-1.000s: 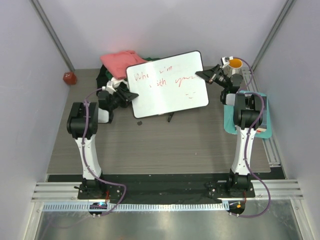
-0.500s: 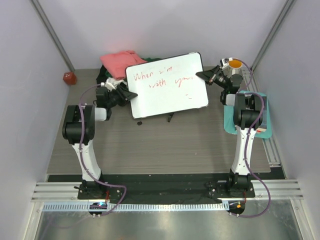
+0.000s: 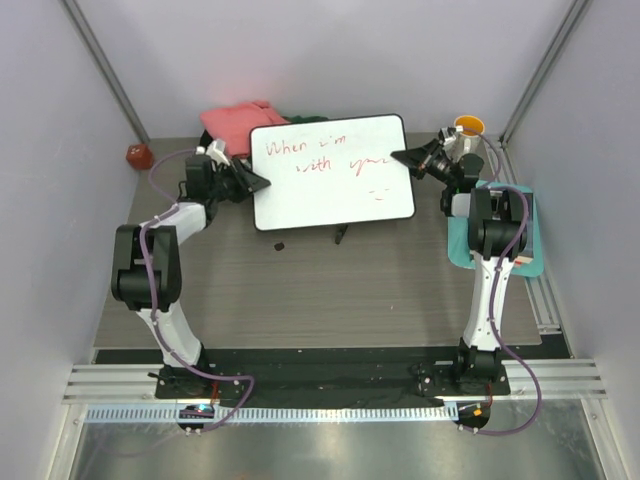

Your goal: Fold and stack the t-shirts

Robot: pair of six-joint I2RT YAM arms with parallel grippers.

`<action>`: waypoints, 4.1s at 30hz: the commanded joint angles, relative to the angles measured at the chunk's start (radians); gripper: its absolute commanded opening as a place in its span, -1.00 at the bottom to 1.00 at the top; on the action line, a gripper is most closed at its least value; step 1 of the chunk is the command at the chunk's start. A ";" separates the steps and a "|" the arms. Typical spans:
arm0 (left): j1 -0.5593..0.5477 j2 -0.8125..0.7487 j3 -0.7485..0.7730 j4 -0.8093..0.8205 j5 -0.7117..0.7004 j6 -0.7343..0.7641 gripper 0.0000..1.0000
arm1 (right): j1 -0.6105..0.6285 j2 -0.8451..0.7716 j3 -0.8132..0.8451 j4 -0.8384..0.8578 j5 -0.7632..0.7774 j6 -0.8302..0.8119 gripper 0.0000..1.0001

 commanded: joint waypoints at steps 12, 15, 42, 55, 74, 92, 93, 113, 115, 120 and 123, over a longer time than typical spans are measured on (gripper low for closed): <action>-0.068 0.002 0.289 -0.122 0.003 0.130 -1.00 | 0.067 -0.160 0.024 0.428 -0.098 -0.058 -0.98; -0.068 0.078 0.389 -0.200 -0.017 0.179 -1.00 | 0.095 -0.114 0.070 0.428 -0.120 -0.046 -0.97; -0.073 0.345 0.701 -0.364 -0.109 0.273 -1.00 | 0.163 -0.040 0.070 0.365 -0.150 -0.263 -0.97; -0.084 0.454 0.884 -0.490 -0.138 0.314 -1.00 | 0.160 -0.049 0.044 0.225 -0.195 -0.430 -0.98; -0.090 0.343 0.727 -0.409 -0.101 0.343 -1.00 | 0.160 -0.066 -0.099 0.399 -0.207 -0.338 -0.98; -0.093 0.301 0.618 -0.319 -0.066 0.288 -1.00 | 0.146 -0.083 -0.173 0.428 -0.178 -0.325 -0.98; -0.094 0.301 0.615 -0.317 -0.064 0.282 -1.00 | 0.145 -0.086 -0.174 0.429 -0.178 -0.321 -0.96; -0.157 0.269 0.662 -0.325 -0.061 0.277 -1.00 | 0.085 -0.163 -0.188 0.429 -0.155 -0.311 -0.97; -0.162 0.267 0.665 -0.328 -0.061 0.277 -1.00 | 0.079 -0.173 -0.199 0.429 -0.157 -0.310 -0.98; -0.171 0.266 0.668 -0.340 -0.067 0.277 -0.96 | 0.051 -0.181 -0.205 0.429 -0.155 -0.284 -0.40; -0.171 0.264 0.664 -0.346 -0.067 0.279 -0.95 | 0.051 -0.180 -0.200 0.428 -0.147 -0.273 0.00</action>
